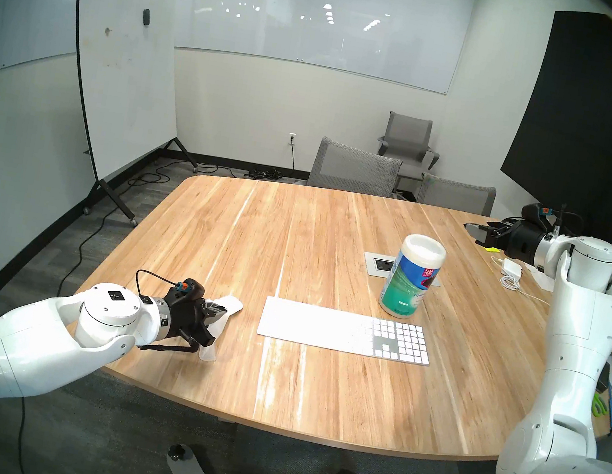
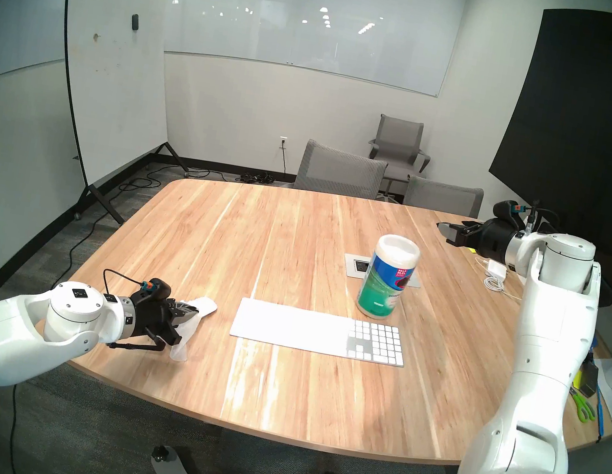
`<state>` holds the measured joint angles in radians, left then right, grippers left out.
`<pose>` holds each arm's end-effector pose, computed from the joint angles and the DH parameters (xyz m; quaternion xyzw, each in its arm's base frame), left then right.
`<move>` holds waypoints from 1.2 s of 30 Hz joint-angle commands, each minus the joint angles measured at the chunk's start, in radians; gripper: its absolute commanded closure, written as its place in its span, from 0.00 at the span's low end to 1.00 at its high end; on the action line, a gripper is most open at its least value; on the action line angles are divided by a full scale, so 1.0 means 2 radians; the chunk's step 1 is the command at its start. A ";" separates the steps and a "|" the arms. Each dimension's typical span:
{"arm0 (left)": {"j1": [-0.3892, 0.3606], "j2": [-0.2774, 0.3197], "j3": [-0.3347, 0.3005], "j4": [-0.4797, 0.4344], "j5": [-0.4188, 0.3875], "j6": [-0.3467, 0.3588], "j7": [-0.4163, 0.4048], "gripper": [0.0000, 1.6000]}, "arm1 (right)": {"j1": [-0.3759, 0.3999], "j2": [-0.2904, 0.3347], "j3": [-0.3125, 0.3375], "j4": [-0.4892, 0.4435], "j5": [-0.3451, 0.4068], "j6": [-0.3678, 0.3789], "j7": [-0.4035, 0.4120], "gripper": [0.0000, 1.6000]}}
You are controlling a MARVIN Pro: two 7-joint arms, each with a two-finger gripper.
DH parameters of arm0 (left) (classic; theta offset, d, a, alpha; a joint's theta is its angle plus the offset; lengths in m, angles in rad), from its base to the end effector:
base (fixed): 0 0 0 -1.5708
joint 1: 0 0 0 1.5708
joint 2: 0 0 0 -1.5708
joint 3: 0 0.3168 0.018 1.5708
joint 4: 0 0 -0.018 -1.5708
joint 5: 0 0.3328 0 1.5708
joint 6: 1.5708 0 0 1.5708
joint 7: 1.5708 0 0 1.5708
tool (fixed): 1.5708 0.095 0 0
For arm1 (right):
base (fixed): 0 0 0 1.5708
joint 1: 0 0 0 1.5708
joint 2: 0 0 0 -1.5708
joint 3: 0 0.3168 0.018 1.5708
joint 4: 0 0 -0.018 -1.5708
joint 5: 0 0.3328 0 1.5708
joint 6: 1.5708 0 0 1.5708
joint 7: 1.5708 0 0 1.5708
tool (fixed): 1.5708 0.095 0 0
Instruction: Wipe the keyboards and mice with a disinfecting wipe, then set the wipe down
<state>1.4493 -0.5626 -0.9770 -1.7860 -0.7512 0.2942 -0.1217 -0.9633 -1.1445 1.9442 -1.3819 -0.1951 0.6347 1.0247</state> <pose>0.3890 0.0738 -0.3178 0.8212 -0.3003 0.4705 0.1186 0.5238 -0.2462 -0.0991 -0.7803 -0.1687 -0.5965 0.0828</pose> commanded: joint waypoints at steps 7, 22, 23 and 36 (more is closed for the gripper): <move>-0.045 -0.028 0.000 0.029 0.010 0.006 -0.021 1.00 | 0.009 0.001 0.000 -0.010 0.001 -0.001 -0.001 0.00; -0.076 -0.073 0.027 0.070 0.039 0.014 -0.034 1.00 | 0.009 0.001 0.000 -0.010 0.001 -0.001 -0.001 0.00; -0.076 -0.073 0.027 0.067 0.038 0.016 -0.033 1.00 | 0.009 0.001 0.000 -0.010 0.001 -0.001 -0.001 0.00; -0.078 -0.071 0.021 0.081 0.041 0.007 -0.045 1.00 | 0.009 0.001 0.000 -0.010 0.001 -0.001 -0.001 0.00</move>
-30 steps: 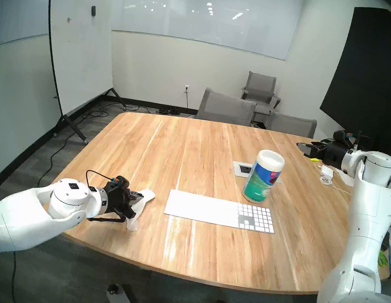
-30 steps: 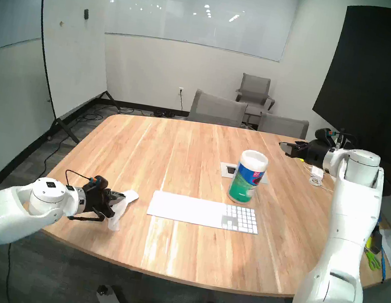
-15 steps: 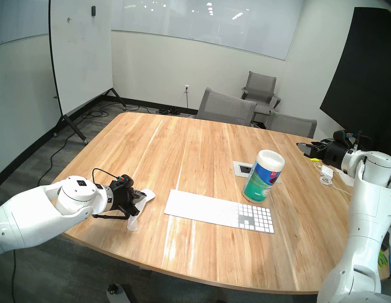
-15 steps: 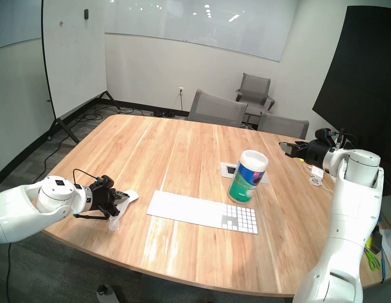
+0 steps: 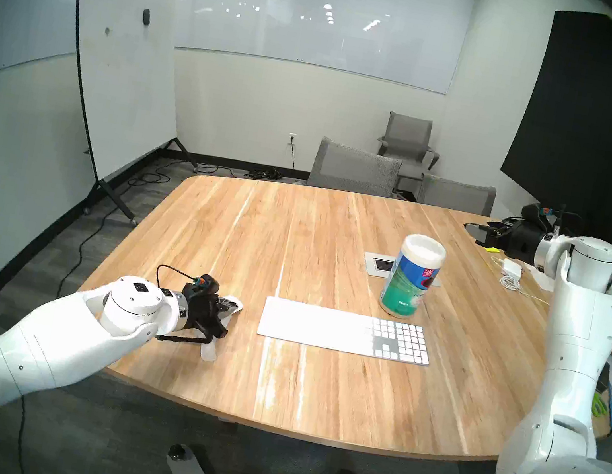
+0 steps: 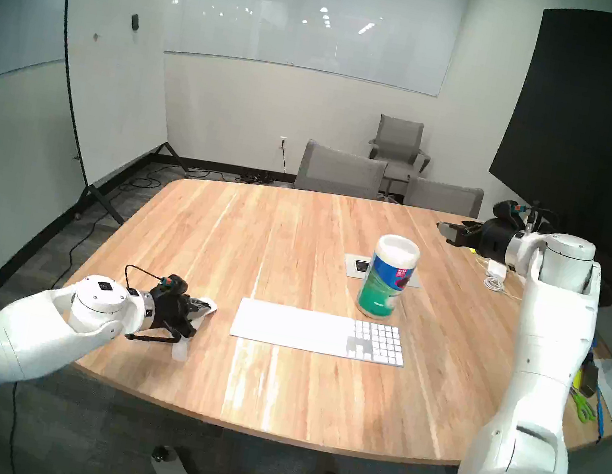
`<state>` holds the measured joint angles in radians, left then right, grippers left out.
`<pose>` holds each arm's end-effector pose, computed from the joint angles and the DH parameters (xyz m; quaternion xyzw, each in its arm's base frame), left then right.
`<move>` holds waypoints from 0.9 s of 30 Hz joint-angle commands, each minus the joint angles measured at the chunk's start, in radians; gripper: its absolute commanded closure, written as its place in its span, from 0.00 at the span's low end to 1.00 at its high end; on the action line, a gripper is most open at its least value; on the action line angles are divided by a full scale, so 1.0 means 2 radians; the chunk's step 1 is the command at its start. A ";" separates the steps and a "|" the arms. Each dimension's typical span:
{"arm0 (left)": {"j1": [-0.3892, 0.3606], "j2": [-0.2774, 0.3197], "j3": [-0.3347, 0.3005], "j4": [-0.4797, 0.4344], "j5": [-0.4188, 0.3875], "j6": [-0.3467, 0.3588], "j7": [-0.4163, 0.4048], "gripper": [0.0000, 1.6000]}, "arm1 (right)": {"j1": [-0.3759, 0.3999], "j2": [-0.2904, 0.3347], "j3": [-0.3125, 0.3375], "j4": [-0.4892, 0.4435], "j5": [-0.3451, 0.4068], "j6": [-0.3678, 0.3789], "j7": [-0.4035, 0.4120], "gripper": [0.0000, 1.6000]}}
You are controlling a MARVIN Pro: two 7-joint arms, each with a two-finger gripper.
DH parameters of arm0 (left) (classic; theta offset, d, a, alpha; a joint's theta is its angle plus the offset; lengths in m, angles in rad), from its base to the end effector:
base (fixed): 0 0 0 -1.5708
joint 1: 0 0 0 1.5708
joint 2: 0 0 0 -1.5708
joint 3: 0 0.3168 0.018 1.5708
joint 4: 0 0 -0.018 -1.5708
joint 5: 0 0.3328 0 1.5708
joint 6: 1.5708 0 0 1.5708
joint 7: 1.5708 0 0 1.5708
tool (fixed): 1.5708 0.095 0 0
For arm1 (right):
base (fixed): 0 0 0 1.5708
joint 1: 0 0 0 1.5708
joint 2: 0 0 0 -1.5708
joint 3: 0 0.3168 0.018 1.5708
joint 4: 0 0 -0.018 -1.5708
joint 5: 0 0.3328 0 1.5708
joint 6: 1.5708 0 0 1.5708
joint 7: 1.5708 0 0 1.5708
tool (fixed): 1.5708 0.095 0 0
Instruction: Wipe the keyboards and mice with a disinfecting wipe, then set the wipe down
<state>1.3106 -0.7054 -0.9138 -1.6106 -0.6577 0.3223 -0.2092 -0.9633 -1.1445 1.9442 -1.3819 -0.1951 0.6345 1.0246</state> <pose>0.4294 0.0593 -0.3392 0.8212 -0.3105 0.4629 0.1226 0.5238 -0.2462 -0.0991 -0.7802 -0.1687 -0.5966 0.0827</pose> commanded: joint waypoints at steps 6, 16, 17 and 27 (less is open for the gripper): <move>-0.004 0.004 -0.014 -0.007 -0.006 -0.012 -0.004 1.00 | 0.009 0.001 0.000 -0.010 0.001 0.000 -0.001 0.00; 0.010 0.028 -0.024 -0.004 -0.014 -0.025 -0.013 1.00 | 0.009 0.001 0.000 -0.010 0.001 0.000 -0.001 0.00; 0.009 0.027 -0.024 -0.006 -0.014 -0.023 -0.012 1.00 | 0.009 0.001 0.000 -0.010 0.001 0.000 -0.001 0.00; -0.008 0.016 -0.018 -0.009 -0.008 -0.009 -0.010 1.00 | 0.009 0.001 0.000 -0.010 0.001 0.000 -0.001 0.00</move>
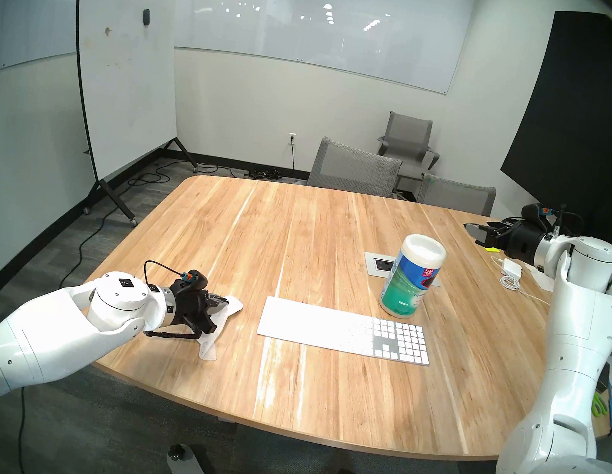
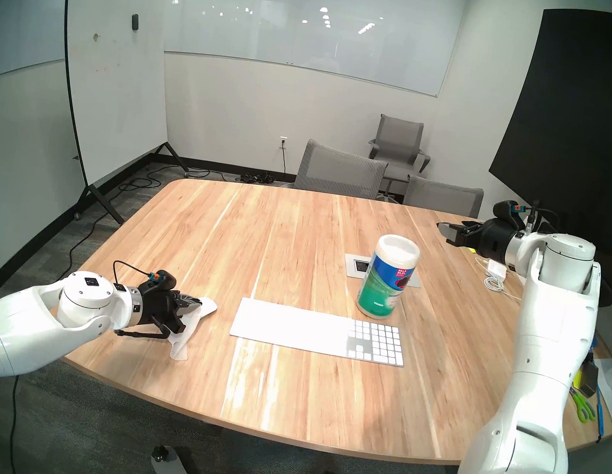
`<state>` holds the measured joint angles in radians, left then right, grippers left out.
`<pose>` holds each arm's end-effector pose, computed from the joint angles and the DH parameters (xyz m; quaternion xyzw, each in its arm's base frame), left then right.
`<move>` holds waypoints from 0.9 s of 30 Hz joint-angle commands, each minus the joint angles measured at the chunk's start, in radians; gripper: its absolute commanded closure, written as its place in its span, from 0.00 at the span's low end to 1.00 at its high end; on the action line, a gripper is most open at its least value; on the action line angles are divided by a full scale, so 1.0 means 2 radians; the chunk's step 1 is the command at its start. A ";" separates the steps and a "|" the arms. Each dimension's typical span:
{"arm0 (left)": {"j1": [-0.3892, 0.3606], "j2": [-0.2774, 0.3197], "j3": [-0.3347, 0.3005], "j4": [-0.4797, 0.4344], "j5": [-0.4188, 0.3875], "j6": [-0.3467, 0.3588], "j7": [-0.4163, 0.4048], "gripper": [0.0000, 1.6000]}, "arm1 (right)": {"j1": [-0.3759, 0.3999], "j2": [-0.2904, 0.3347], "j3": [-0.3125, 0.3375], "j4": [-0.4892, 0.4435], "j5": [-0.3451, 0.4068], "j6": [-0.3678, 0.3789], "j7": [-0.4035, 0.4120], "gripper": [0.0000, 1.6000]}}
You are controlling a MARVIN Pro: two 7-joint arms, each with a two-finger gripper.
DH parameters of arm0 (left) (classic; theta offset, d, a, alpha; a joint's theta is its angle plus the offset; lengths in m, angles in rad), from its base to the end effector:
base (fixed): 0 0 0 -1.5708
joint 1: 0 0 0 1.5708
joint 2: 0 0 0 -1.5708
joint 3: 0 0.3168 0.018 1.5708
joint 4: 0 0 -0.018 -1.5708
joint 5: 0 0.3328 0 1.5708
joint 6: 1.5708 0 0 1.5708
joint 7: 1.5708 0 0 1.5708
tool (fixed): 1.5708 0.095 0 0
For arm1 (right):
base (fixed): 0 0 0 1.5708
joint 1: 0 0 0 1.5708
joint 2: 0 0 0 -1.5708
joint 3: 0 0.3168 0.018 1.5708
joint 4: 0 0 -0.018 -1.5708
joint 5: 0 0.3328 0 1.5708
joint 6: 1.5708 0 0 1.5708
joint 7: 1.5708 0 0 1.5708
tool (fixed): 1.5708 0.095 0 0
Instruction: Wipe the keyboards and mice with a disinfecting wipe, then set the wipe down
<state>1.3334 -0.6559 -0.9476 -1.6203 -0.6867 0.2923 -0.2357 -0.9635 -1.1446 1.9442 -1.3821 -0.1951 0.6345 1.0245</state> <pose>0.4269 0.0805 -0.3297 0.8183 -0.3073 0.4697 0.1241 0.5238 -0.2461 -0.0991 -0.7802 -0.1687 -0.5966 0.0827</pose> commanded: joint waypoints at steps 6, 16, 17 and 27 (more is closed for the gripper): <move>-0.033 -0.022 0.005 0.008 0.014 0.012 0.002 1.00 | 0.009 0.001 0.000 -0.010 0.001 0.000 -0.001 0.00; -0.062 -0.056 0.016 0.055 0.029 0.011 -0.010 1.00 | 0.009 0.001 0.000 -0.010 0.001 -0.001 -0.001 0.00; -0.066 -0.060 0.017 0.058 0.030 0.012 -0.011 1.00 | 0.009 0.001 0.000 -0.010 0.001 -0.001 -0.001 0.00; -0.097 -0.089 0.023 0.070 0.045 0.026 -0.017 1.00 | 0.009 0.001 0.000 -0.009 0.001 -0.001 -0.001 0.00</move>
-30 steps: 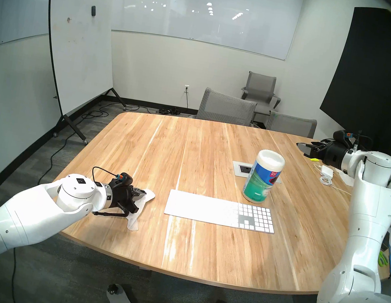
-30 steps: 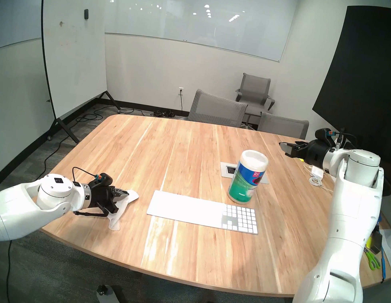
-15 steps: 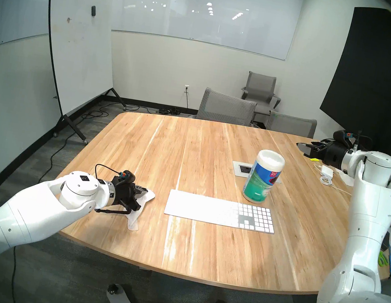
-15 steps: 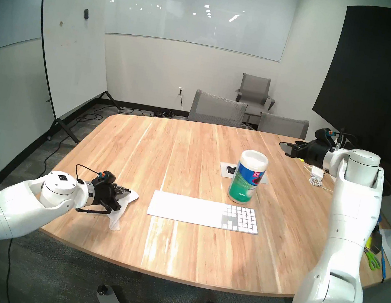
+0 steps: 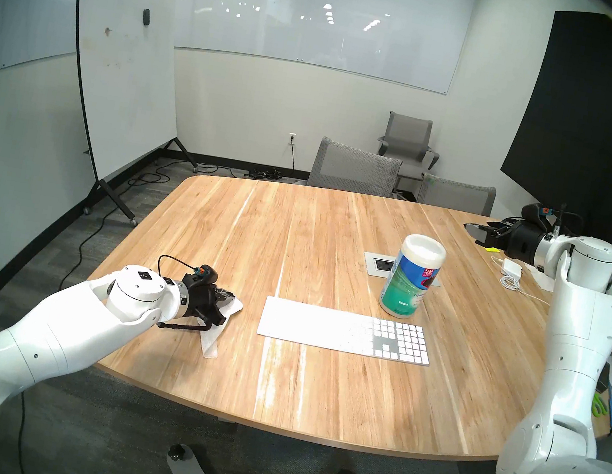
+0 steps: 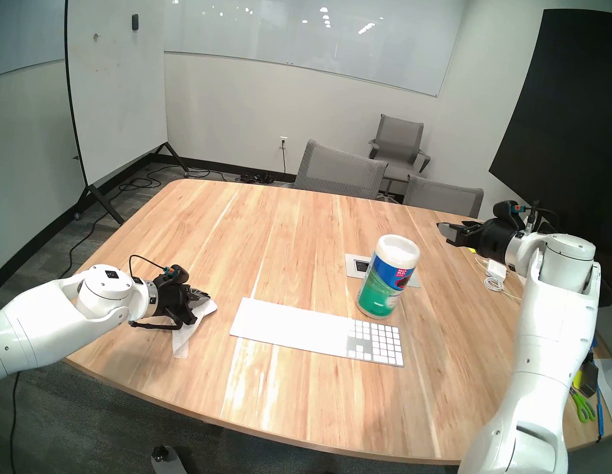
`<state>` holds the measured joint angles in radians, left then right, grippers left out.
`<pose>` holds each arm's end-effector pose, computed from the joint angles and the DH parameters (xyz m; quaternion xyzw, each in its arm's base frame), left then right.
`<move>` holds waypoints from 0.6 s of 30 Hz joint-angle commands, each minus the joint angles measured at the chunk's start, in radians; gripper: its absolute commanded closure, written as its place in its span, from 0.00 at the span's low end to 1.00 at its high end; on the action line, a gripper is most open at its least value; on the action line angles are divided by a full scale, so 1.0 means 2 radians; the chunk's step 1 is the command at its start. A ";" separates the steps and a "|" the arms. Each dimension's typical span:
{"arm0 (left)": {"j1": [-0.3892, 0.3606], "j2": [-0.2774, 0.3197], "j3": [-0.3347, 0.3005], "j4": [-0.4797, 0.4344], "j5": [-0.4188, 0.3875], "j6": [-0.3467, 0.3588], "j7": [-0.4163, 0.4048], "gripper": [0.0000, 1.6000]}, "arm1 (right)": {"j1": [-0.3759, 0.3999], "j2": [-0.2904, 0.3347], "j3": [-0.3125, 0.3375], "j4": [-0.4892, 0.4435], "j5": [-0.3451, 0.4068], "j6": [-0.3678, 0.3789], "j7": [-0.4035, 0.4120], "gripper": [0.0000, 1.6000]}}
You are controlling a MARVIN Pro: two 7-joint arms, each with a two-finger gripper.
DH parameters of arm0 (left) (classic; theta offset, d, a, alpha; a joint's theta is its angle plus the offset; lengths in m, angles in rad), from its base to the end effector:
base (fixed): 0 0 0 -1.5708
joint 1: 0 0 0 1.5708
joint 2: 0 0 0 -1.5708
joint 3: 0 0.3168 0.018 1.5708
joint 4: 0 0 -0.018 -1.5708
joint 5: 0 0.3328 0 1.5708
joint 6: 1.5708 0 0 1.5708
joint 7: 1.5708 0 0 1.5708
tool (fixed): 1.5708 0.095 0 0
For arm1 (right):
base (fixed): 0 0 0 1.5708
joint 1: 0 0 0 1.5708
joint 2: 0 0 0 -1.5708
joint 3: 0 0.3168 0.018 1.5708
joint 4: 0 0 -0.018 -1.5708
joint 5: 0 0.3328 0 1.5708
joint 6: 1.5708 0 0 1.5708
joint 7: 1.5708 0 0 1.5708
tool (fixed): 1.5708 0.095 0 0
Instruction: Wipe the keyboards and mice with a disinfecting wipe, then set the wipe down
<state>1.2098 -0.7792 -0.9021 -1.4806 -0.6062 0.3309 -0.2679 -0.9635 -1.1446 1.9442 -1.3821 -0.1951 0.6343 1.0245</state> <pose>0.4660 0.0627 -0.3381 0.8204 -0.3108 0.4664 0.1133 0.5238 -0.2461 -0.0991 -0.7802 -0.1688 -0.5966 0.0826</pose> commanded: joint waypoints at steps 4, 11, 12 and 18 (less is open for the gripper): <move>-0.040 -0.037 0.004 0.004 0.010 0.012 -0.002 1.00 | 0.009 0.001 0.000 -0.009 0.001 -0.001 -0.001 0.00; -0.032 -0.043 0.006 0.019 0.015 0.002 -0.007 1.00 | 0.009 0.001 0.000 -0.010 0.001 0.000 -0.001 0.00; -0.031 -0.042 0.005 0.018 0.015 0.002 -0.007 1.00 | 0.009 0.001 0.000 -0.010 0.001 0.000 -0.001 0.00; -0.016 -0.034 0.003 0.019 0.015 -0.012 -0.012 1.00 | 0.009 0.000 0.000 -0.010 0.001 0.000 -0.001 0.00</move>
<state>1.1627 -0.8519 -0.8840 -1.4281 -0.5659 0.3443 -0.2898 -0.9635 -1.1446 1.9442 -1.3821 -0.1951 0.6343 1.0245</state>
